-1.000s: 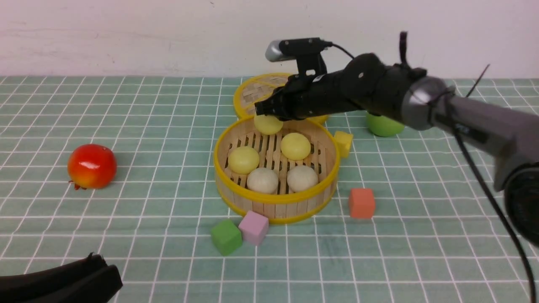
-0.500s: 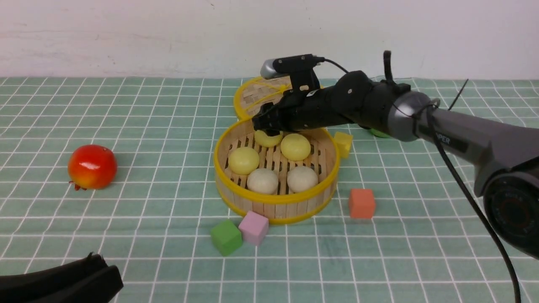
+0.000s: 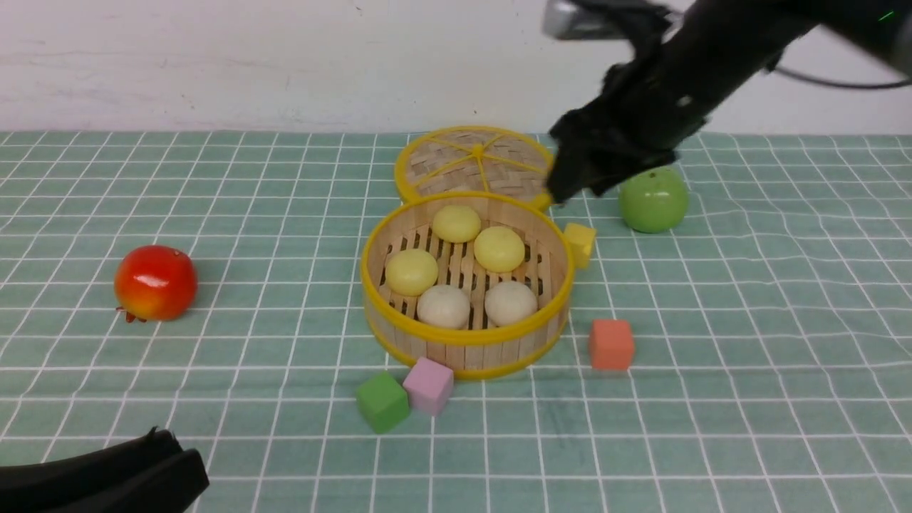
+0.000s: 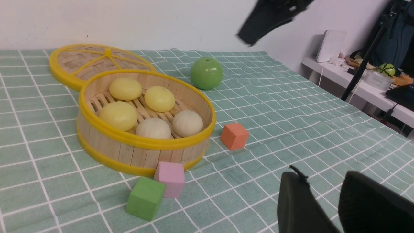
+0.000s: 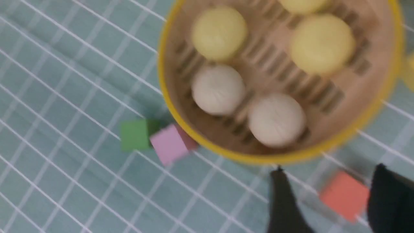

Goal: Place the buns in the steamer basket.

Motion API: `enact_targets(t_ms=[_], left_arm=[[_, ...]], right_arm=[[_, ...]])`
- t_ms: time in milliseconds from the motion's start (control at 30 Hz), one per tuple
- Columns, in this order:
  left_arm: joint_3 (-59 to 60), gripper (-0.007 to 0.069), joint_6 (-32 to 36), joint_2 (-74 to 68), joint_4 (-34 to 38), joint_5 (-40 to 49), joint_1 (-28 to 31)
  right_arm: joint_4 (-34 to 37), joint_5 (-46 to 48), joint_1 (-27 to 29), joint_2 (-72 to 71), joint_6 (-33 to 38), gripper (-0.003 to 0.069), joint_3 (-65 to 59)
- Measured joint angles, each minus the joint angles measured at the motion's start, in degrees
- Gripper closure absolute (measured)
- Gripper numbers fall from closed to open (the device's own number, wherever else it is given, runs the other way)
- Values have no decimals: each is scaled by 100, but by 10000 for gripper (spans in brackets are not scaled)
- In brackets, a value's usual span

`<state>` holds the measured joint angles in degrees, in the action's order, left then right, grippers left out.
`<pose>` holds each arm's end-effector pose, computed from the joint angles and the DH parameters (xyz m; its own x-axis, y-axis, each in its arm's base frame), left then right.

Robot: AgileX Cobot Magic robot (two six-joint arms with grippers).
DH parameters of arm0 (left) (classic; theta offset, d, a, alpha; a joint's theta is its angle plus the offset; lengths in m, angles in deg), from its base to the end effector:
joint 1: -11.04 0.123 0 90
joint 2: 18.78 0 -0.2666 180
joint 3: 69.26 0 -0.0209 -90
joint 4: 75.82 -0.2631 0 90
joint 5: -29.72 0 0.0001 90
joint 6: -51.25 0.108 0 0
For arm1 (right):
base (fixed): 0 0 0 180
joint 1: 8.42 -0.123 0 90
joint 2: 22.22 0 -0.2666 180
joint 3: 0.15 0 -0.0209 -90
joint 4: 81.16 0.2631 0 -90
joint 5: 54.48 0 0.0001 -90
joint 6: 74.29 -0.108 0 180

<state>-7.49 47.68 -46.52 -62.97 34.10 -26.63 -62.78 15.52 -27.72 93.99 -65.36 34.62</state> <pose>0.1055 -0.0838 0.2630 -0.2262 -0.1817 -0.9570 0.5844 0.7607 -0.2825 0.3911 0.1709 0.3322 -0.8010 -0.3237 -0.5036 -0.4882 0.8401 0.2365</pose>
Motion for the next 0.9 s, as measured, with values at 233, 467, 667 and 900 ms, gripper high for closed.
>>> enact_targets(t_ms=[233, 467, 667, 900], left_arm=[[0, 425, 0, 0, 0, 0, 0], [0, 425, 0, 0, 0, 0, 0], [0, 425, 0, 0, 0, 0, 0], [0, 425, 0, 0, 0, 0, 0]], right_arm=[[-834, 86, -433, -1355, -747, 566, -1550], [-1227, 151, -693, -3039, -1174, 627, -3439], [-1047, 165, -706, -3868, -1186, 624, -3939], [-1010, 165, -706, -4226, -1186, 617, -3952]])
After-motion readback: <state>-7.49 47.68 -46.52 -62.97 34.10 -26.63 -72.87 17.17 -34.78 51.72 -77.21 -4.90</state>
